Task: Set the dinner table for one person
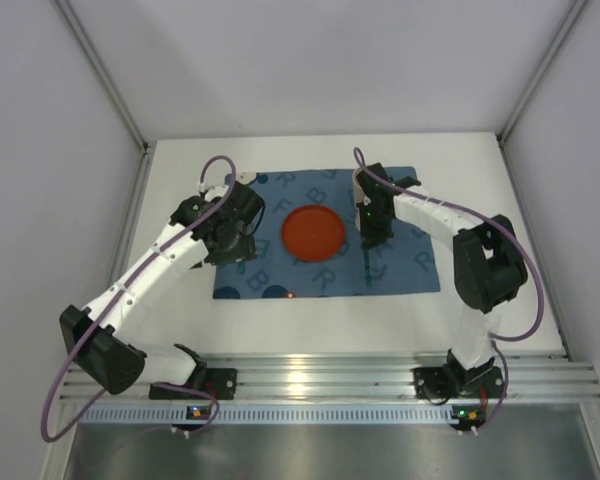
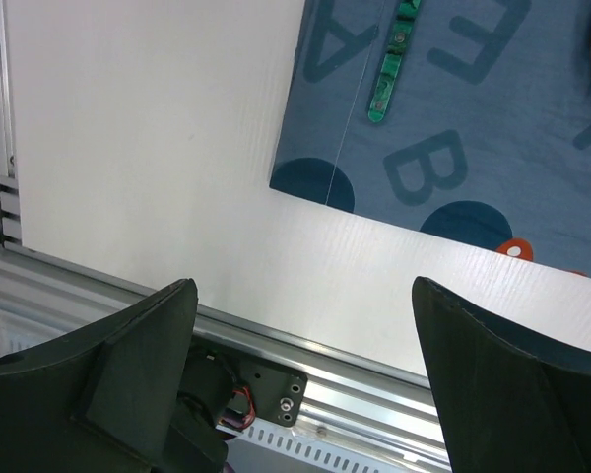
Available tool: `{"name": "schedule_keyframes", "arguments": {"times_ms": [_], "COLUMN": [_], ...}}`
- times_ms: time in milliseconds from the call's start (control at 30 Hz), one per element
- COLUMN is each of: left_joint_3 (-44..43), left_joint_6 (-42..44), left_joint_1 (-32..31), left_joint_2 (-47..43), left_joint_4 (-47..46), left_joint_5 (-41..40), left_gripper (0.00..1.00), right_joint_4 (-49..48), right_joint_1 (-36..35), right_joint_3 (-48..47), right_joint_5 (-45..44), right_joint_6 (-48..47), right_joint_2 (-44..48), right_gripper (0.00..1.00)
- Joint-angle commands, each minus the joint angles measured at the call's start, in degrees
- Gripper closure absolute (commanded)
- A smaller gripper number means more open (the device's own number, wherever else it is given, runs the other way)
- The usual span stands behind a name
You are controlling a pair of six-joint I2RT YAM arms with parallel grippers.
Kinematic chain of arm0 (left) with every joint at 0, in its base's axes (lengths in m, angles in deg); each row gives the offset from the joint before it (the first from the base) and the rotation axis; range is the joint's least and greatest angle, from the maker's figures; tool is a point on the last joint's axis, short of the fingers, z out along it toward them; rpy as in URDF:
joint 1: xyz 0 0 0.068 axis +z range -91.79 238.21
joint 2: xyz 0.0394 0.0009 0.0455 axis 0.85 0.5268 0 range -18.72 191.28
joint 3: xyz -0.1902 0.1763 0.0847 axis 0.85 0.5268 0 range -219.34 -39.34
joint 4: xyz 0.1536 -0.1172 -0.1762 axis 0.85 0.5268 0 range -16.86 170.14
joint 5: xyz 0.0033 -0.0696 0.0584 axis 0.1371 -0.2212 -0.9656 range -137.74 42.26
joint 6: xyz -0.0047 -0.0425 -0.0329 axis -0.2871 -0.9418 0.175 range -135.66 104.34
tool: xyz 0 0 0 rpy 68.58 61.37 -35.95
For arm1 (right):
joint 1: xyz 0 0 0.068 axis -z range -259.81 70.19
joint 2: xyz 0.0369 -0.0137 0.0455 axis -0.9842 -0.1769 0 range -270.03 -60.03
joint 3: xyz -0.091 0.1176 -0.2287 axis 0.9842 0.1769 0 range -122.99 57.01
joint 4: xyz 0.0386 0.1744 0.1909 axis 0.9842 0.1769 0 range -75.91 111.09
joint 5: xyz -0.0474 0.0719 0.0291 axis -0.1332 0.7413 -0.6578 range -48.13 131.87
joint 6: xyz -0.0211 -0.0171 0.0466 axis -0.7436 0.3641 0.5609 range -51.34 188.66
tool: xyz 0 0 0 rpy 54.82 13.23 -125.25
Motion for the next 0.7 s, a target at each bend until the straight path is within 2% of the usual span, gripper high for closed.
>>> {"name": "schedule_keyframes", "arguments": {"times_ms": [0, 267, 367, 467, 500, 600, 667], "left_joint_3": [1.6, 0.1, -1.6, -2.6, -2.9, -3.0, -2.9], "left_joint_6": [-3.2, -3.3, -2.7, -2.2, -2.0, -1.5, -1.2], "left_joint_1": [-0.2, -0.2, -0.2, -0.2, -0.2, -0.2, -0.2], "left_joint_2": [-3.1, -2.4, -1.2, -0.2, 0.0, 0.6, 1.0], "left_joint_4": [3.5, 5.6, 5.7, 5.6, 5.3, 4.8, 4.3], "left_joint_5": [-1.1, -2.4, -2.4, -2.5, -2.4, -2.1, -1.8], "left_gripper": [0.05, 0.05, 0.05, 0.05, 0.05, 0.06, 0.06], "right_joint_4": [-3.8, -8.4, -8.7, -8.4, -8.4, -8.8, -8.6], "right_joint_1": [-0.9, -0.9, -1.0, -1.2, -1.3, -1.4, -1.4], "right_joint_3": [-1.1, 0.6, 0.3, 0.5, 0.7, 2.3, 3.0], "right_joint_5": [-0.2, -3.8, -3.2, -3.2, -3.2, -3.5, -3.8], "right_joint_6": [0.8, 2.7, 3.6, 3.9, 4.0, 4.4, 4.4], "right_joint_2": [-0.9, -0.8, -1.0, -0.4, -0.1, 1.6, 2.7], "right_gripper": [1.00, 1.00, 0.97, 0.77, 0.63, 0.48, 0.46]}}
